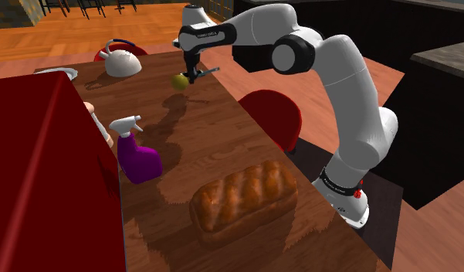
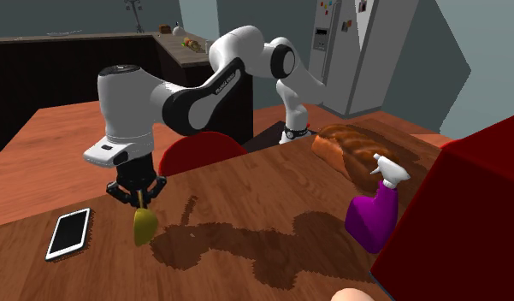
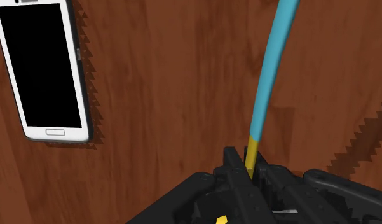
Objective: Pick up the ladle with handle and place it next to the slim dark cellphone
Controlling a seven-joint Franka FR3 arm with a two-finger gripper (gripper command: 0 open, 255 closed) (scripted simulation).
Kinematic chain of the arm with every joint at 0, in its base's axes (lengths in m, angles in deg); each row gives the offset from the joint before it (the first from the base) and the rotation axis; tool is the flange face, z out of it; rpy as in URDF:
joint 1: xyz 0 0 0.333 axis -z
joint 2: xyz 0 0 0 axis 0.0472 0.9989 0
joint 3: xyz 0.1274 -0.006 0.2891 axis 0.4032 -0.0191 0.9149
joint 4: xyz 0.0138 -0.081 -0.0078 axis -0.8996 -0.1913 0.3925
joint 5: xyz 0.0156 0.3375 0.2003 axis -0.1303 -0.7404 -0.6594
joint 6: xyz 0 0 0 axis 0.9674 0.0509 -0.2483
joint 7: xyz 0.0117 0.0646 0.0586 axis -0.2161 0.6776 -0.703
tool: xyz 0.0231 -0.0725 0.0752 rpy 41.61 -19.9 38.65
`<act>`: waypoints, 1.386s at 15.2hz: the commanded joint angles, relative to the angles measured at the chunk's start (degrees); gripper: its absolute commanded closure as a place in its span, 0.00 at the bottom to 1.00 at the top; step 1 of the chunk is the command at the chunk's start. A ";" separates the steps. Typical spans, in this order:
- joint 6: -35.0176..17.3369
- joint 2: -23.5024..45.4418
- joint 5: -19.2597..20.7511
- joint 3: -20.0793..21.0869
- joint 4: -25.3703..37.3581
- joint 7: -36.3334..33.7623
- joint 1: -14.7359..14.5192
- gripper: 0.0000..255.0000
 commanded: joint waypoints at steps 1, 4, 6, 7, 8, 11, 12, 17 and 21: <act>-1.39 0.12 0.00 -0.02 -1.24 0.06 0.11 1.00; -3.30 0.71 0.05 -0.05 -2.56 0.02 0.13 1.00; -4.34 1.10 0.08 -0.07 -3.22 0.00 0.13 1.00; -4.35 1.09 0.08 -0.07 -3.24 0.00 0.13 1.00; -4.35 1.10 0.08 -0.07 -3.23 0.00 0.13 1.00; -4.34 1.10 0.08 -0.08 -3.22 0.00 0.13 1.00; -4.34 1.10 0.08 -0.08 -3.22 0.00 0.13 1.00; -4.30 1.10 0.08 -0.08 -3.18 0.01 0.14 0.00; -3.32 -0.13 0.02 -0.03 -3.43 0.03 0.17 0.00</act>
